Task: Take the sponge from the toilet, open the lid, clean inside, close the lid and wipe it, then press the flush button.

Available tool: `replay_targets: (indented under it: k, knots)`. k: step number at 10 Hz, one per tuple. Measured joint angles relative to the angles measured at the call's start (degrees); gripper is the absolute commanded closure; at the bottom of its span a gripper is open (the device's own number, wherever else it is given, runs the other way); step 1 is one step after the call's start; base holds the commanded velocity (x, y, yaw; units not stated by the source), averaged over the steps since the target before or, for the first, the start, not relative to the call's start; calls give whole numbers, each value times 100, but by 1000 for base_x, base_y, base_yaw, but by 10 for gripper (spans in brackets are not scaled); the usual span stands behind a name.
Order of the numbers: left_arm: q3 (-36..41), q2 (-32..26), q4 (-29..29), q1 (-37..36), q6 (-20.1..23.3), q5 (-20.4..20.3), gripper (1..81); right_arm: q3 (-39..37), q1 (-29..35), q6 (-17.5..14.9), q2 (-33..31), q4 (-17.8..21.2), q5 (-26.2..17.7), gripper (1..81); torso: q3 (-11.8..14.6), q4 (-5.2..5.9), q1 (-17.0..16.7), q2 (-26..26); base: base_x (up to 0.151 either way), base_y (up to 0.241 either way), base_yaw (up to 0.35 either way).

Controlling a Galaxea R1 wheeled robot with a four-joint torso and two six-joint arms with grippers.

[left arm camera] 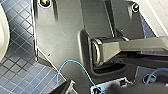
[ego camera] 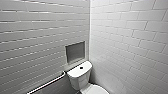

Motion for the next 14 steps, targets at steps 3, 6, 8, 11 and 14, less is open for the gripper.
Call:
replay_targets:
  k: [3,6,8,11,14]
  knots:
    - [45,63,0,0,-2,-23,10,422,-2,0,-254,0,123,811,0,0,0,0,0,0,0]
    - [44,61,0,0,-2,-26,10,80,-82,0,-227,0,168,811,0,0,0,0,0,0,0]
    - [44,61,0,-2,-2,-28,10,-151,-77,0,-204,2,234,811,0,0,0,0,31,0,0]
    - [44,61,0,74,-2,-12,10,-129,-176,2,-122,2,219,811,2,0,-11,-2,75,0,0]
    - [44,61,0,-2,-2,-44,10,-134,-112,2,-138,11,251,811,2,0,-11,0,94,0,0]
